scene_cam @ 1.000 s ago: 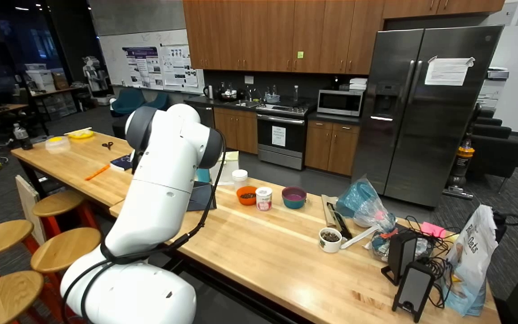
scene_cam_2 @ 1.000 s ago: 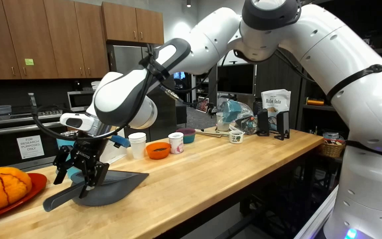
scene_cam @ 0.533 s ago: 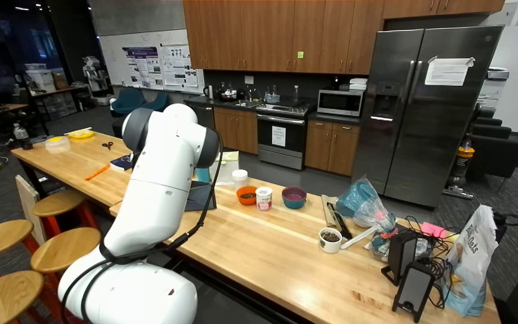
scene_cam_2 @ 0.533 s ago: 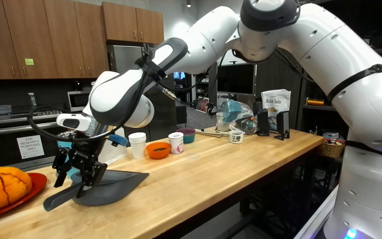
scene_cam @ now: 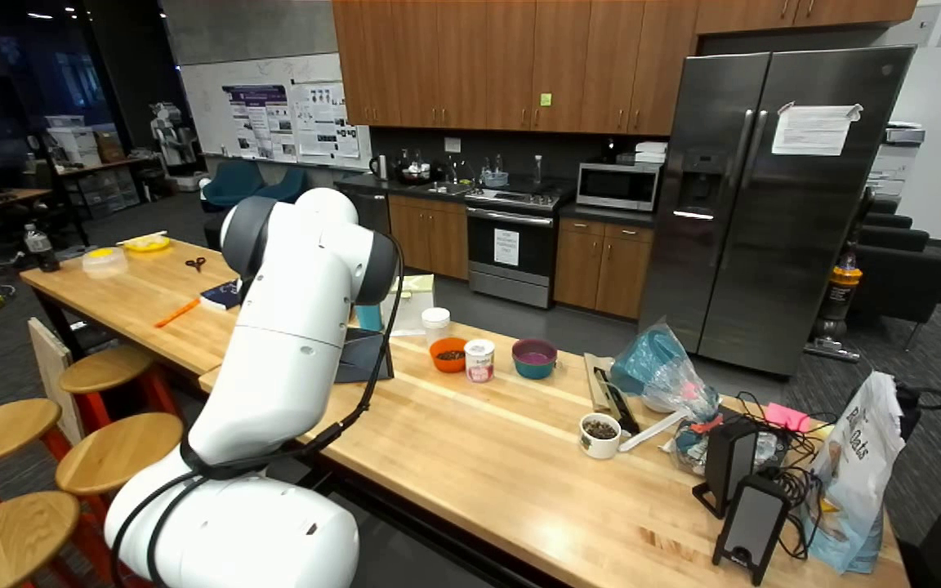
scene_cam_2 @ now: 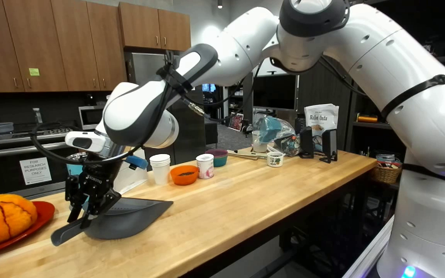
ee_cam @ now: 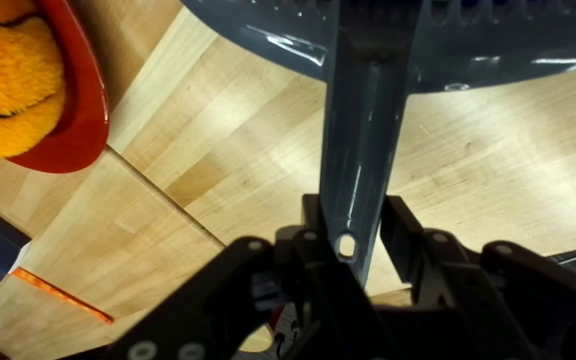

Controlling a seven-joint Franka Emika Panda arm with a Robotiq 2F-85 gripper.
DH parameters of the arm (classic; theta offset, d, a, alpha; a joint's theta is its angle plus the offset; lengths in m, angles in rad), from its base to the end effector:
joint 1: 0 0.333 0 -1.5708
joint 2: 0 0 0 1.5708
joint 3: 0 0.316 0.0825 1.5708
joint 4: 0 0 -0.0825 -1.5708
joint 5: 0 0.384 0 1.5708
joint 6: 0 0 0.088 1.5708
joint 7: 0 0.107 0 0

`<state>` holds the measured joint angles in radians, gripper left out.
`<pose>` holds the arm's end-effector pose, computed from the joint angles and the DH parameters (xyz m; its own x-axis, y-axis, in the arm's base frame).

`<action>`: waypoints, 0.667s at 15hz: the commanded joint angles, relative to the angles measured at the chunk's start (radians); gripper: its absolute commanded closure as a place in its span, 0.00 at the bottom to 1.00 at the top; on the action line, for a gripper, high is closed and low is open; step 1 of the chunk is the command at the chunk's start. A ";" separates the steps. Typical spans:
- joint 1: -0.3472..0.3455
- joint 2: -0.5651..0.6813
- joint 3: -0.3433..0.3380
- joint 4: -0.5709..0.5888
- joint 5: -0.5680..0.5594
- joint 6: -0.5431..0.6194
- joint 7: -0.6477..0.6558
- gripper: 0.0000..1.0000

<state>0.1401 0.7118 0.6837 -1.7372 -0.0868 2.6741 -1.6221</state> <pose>0.5215 0.4668 0.2819 -0.6805 0.6514 0.3357 0.7318 0.5802 0.3575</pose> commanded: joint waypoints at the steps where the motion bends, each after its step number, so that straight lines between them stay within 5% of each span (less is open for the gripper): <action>1: -0.012 -0.015 -0.001 -0.018 0.039 0.033 -0.021 0.92; 2: -0.014 -0.017 0.000 -0.022 0.043 0.039 -0.020 0.92; 3: -0.017 -0.017 0.002 -0.023 0.048 0.043 -0.021 0.42; 5: -0.016 -0.016 0.002 -0.020 0.050 0.043 -0.022 0.38; 10: -0.010 -0.008 0.000 -0.005 0.048 0.030 -0.023 0.05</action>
<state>0.1329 0.7118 0.6837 -1.7414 -0.0626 2.7053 -1.6222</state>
